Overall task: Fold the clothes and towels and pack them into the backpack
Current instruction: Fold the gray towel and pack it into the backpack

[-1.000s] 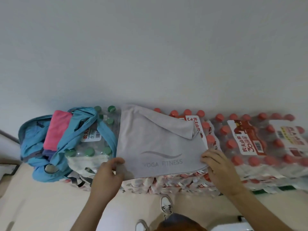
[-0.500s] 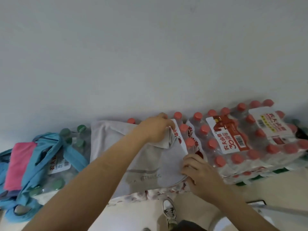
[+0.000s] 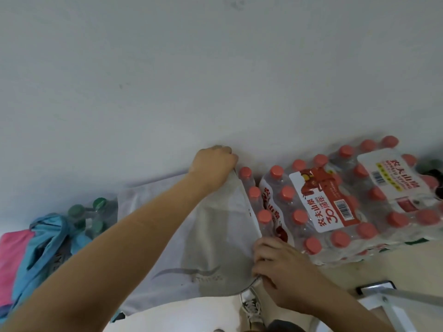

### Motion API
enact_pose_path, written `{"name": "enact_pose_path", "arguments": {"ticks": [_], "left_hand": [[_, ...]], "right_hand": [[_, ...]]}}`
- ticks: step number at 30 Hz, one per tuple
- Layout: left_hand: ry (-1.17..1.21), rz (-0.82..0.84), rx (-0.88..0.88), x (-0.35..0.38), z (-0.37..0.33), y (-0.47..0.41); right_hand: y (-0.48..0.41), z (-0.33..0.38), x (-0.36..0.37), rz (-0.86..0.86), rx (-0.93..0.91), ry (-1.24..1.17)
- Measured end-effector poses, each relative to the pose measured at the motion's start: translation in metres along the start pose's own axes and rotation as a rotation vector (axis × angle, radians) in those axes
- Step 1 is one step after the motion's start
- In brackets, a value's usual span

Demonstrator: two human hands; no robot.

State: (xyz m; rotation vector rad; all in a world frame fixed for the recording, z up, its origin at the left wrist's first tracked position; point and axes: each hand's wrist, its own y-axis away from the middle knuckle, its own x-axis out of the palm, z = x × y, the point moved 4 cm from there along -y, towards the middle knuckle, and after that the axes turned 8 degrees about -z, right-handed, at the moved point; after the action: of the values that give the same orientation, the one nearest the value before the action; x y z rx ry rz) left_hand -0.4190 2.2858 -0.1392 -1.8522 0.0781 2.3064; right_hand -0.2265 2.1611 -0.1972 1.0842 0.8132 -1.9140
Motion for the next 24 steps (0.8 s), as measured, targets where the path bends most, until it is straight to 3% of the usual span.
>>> {"name": "enact_pose_path", "arguments": {"ticks": [3, 8, 10, 14, 19, 21, 24], "left_hand": [[0.079, -0.025, -0.116, 0.018, -0.005, 0.002], [0.494, -0.160, -0.227, 0.035, -0.010, 0.018], [0.482, -0.202, -0.227, 0.039, -0.024, 0.038], [0.346, 0.070, -0.235, 0.067, -0.051, 0.067], [0.337, 0.118, -0.176, 0.064, -0.052, 0.063], [0.461, 0.052, -0.177, 0.051, -0.053, 0.079], [0.668, -0.270, -0.189, 0.016, -0.060, 0.136]], "right_hand": [[0.002, 0.000, -0.001, 0.012, 0.001, 0.006], [0.004, -0.002, -0.003, 0.010, 0.005, -0.013], [0.004, -0.003, -0.002, 0.001, 0.016, -0.035], [0.006, -0.004, 0.002, -0.010, 0.017, -0.118], [0.010, -0.005, 0.003, -0.081, 0.103, -0.189], [0.013, -0.005, 0.003, -0.103, 0.162, -0.231], [0.018, -0.006, 0.003, -0.154, 0.262, -0.343]]}}
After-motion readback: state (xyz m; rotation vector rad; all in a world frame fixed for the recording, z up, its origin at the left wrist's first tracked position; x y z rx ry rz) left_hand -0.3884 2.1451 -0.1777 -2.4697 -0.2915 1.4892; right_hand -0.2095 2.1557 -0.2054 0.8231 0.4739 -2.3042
